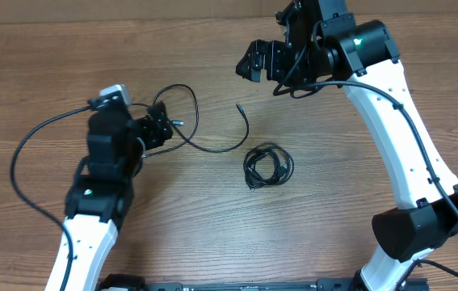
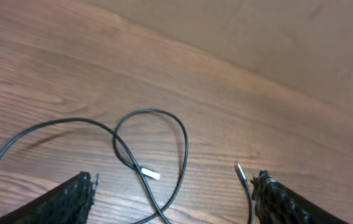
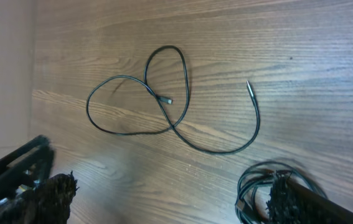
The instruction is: Untangle cables
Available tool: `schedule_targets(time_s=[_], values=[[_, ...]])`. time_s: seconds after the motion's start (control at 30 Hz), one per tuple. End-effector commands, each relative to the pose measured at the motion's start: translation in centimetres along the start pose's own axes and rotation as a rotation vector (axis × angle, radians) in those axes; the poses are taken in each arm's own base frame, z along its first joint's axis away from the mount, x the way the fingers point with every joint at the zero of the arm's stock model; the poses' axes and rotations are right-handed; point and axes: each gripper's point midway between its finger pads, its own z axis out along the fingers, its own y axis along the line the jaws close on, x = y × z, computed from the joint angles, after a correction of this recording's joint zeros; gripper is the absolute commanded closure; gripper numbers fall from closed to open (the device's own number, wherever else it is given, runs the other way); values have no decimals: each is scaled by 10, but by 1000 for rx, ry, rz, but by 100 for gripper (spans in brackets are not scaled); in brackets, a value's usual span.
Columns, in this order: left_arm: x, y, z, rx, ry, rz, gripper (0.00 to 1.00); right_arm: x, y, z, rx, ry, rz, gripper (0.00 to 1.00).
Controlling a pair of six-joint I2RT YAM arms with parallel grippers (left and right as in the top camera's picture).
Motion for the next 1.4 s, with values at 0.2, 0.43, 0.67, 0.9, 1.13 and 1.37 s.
schedule_targets(time_s=[0.2,0.43,0.67,0.9,1.13,1.37], values=[[-44,66,-55,-110,-94,-349,0,7,8,39,-7,66,-32,0],[-23,139,-76,-342,-54,-496,1,34,36,104,-32,161,-118,0],[-6,185,-101,-474,-41,-649,1,52,86,143,-113,148,-239,0],[11,196,-111,-529,7,-694,0,71,135,174,-202,114,-324,0],[19,188,-109,-492,68,-653,0,96,162,213,-255,121,-358,4],[16,131,-93,-114,182,-256,0,110,168,244,-275,130,-361,14]])
